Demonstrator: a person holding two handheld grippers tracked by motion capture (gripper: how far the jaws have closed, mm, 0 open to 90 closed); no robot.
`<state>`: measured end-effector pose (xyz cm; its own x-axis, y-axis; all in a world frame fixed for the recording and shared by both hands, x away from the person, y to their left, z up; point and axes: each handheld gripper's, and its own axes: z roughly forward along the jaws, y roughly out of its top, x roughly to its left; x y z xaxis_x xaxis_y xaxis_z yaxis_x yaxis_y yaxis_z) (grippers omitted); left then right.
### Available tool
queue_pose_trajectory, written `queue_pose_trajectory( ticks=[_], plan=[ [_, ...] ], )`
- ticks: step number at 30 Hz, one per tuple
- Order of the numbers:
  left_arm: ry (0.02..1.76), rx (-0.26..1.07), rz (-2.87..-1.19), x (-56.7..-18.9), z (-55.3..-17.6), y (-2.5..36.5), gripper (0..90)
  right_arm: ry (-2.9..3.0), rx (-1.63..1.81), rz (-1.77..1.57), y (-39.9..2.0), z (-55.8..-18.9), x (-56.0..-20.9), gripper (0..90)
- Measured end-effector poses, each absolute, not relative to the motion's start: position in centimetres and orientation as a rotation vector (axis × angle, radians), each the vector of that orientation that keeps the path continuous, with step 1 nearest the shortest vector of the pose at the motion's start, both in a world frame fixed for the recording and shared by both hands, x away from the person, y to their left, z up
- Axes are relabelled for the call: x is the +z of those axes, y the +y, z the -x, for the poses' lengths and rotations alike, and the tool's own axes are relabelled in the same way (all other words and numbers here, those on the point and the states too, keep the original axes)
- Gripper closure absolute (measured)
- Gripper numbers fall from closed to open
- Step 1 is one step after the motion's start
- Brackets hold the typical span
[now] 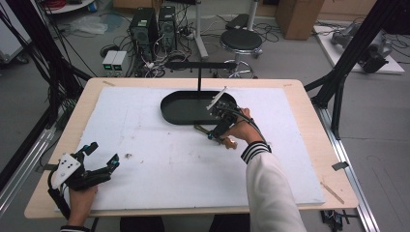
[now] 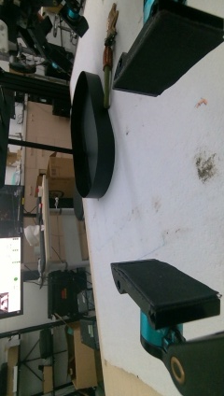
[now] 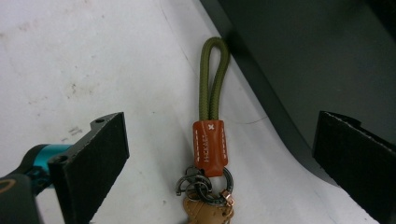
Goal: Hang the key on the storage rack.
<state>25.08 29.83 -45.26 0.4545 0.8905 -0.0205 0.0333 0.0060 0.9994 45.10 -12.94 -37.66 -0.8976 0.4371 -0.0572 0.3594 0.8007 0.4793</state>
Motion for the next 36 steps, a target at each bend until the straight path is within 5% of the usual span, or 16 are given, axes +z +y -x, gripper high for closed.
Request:
queue_pose_trajectory(
  ticks=[13,36],
  plan=[
    [0.883,0.832,-1.411,-45.3,-25.1,29.8,11.5,2.887,0.573,-0.61,-12.0,-45.7,-39.4,6.2],
    [0.884,0.83,-1.412,-45.2,-25.1,29.9,11.5,2.943,0.41,-0.632,-11.2,-46.4,-40.7,46.1]
  ],
)
